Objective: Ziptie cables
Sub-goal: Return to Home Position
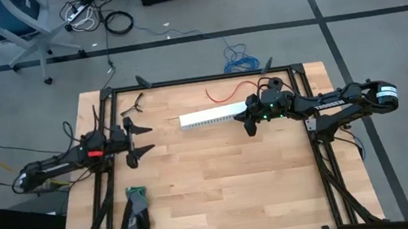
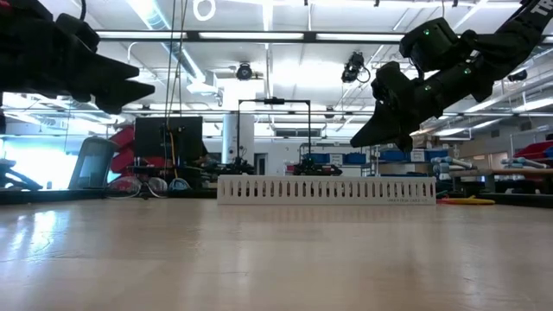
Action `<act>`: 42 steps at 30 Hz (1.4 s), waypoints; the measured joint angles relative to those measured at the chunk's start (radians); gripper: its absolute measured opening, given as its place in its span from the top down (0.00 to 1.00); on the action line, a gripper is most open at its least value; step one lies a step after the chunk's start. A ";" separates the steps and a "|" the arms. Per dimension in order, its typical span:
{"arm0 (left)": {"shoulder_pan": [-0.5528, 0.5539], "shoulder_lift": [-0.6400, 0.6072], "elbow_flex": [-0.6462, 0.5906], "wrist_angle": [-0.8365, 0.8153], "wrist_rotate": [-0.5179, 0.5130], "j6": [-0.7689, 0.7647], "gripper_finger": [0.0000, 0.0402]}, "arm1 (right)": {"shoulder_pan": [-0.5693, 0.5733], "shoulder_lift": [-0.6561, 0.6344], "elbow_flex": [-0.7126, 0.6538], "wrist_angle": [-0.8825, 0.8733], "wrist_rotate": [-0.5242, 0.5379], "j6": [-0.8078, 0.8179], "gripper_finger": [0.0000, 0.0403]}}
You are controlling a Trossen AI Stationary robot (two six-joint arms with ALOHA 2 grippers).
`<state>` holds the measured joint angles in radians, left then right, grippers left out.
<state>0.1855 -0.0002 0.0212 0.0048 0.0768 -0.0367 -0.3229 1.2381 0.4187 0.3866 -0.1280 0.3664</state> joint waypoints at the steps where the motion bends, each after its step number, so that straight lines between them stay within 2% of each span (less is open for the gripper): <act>1: -0.023 0.000 0.000 0.000 -0.031 0.001 0.20 | 0.000 0.000 0.000 0.000 0.000 0.000 1.00; 6: -0.107 0.000 0.000 -0.009 -0.170 0.022 0.20 | 0.000 0.000 0.000 0.000 0.000 -0.001 1.00; 14: -0.122 0.000 0.001 -0.017 -0.178 0.003 0.20 | 0.006 -0.008 0.000 0.036 0.000 -0.012 1.00; 20: -0.122 0.000 0.000 -0.006 -0.184 0.004 0.20 | 0.027 -0.130 -0.002 0.011 0.001 -0.091 1.00; 23: -0.122 0.000 0.000 0.007 -0.185 0.005 0.20 | 0.028 -0.219 -0.057 0.029 0.018 -0.093 1.00; 26: -0.122 0.000 0.000 0.015 -0.184 0.006 0.20 | 0.039 -0.314 -0.151 0.063 0.068 -0.051 1.00; 30: -0.122 0.000 0.000 0.024 -0.184 0.006 0.20 | 0.105 -0.429 -0.300 0.203 0.153 0.007 1.00; 34: -0.122 0.000 0.000 0.028 -0.184 0.006 0.20 | 0.217 -0.518 -0.407 0.339 0.303 -0.001 1.00; 37: -0.122 0.000 0.000 0.027 -0.183 0.006 0.20 | 0.316 -0.567 -0.407 0.260 0.419 -0.027 1.00; 42: -0.122 0.000 0.000 0.040 -0.180 0.006 0.20 | 0.488 -0.626 -0.409 0.204 0.527 -0.100 1.00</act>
<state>0.0631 -0.0003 0.0208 0.0452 -0.1029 -0.0307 0.1648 0.6123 0.0101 0.5904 0.3992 0.2664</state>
